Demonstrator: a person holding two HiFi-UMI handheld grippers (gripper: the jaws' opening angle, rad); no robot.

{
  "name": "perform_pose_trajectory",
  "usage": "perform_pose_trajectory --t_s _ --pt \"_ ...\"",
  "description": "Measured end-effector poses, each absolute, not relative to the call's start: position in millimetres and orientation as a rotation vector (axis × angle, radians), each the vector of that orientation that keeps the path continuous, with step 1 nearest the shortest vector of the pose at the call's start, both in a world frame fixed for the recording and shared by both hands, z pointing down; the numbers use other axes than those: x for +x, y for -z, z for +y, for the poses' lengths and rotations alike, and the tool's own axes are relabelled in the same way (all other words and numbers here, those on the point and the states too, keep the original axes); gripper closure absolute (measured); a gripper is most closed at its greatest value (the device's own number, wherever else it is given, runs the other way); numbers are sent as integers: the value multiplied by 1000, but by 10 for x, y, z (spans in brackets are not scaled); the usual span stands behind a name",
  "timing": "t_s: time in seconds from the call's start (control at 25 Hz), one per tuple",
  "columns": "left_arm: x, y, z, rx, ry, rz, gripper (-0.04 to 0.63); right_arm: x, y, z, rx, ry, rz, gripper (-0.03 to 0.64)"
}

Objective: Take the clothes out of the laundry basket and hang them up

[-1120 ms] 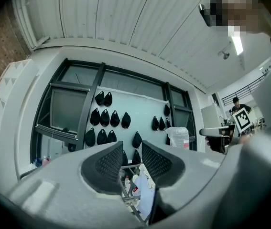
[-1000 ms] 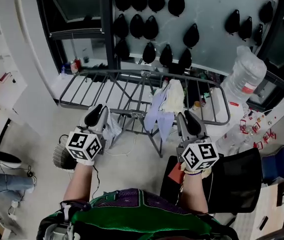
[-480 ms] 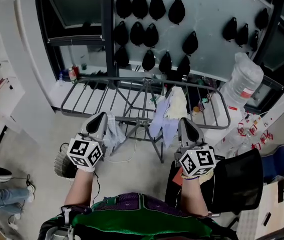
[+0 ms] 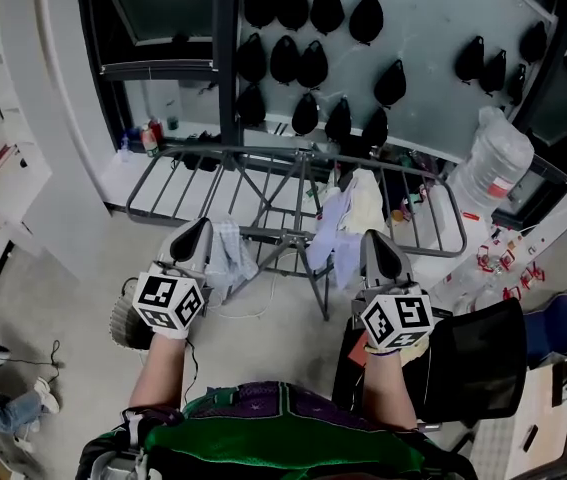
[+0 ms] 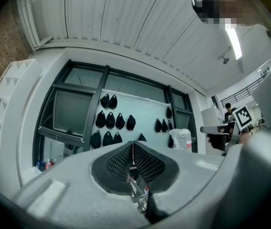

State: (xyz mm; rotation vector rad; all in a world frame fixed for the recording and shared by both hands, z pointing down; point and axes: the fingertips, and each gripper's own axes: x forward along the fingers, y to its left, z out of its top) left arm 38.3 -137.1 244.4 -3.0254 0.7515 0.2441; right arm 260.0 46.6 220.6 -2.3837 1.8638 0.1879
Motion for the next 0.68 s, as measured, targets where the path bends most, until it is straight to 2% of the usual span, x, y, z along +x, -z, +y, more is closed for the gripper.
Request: perform_pose_trajectory --t_s 0.68 --pt "333 -2387 -1445 -3008 -237 756 577 2567 -2175 370 -2382 -166 1873 617"
